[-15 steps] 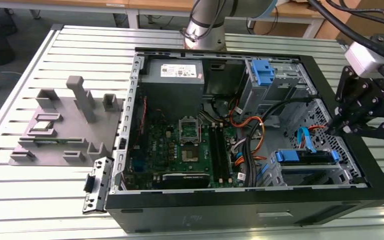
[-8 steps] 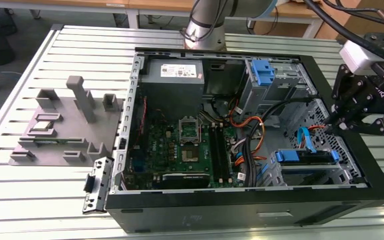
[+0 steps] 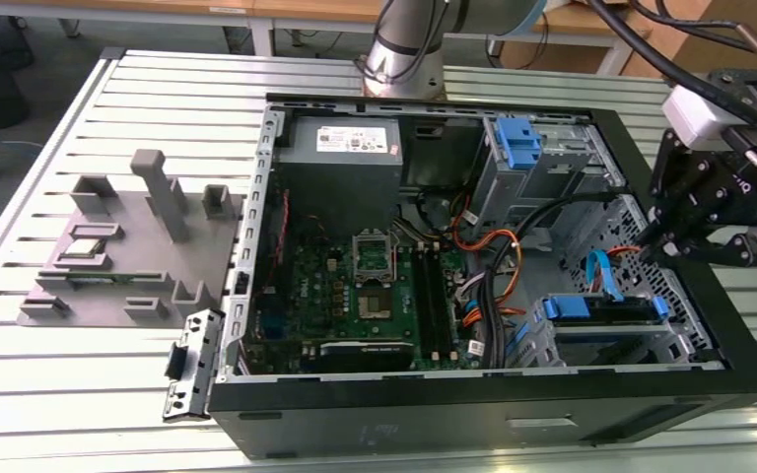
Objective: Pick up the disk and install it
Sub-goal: 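Insert the second disk wire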
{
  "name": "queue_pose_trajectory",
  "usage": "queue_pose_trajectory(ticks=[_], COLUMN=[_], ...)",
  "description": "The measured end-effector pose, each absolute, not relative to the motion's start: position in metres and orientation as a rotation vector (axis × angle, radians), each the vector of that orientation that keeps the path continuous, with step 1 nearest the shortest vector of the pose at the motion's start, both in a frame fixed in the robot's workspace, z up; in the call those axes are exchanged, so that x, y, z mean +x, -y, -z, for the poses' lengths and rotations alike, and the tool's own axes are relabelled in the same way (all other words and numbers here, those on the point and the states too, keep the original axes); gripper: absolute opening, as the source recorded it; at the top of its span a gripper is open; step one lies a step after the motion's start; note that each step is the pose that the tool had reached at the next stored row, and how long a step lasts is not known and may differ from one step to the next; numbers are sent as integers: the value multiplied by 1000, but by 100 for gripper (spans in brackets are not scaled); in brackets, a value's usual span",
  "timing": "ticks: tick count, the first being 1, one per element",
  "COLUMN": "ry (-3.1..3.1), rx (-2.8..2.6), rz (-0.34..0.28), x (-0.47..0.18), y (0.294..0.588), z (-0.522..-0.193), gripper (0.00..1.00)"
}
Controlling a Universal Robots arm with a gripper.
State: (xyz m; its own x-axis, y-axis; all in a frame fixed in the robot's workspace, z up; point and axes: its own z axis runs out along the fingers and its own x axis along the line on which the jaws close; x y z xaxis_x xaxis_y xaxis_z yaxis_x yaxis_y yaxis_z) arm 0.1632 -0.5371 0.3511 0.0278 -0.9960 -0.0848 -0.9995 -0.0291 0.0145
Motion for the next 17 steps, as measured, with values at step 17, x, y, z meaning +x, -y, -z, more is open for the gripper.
queue_pose_trajectory(ticks=[17], ry=[-2164], rx=[-2226], rz=[-91], x=[163], y=[537], z=[-347], gripper=[24])
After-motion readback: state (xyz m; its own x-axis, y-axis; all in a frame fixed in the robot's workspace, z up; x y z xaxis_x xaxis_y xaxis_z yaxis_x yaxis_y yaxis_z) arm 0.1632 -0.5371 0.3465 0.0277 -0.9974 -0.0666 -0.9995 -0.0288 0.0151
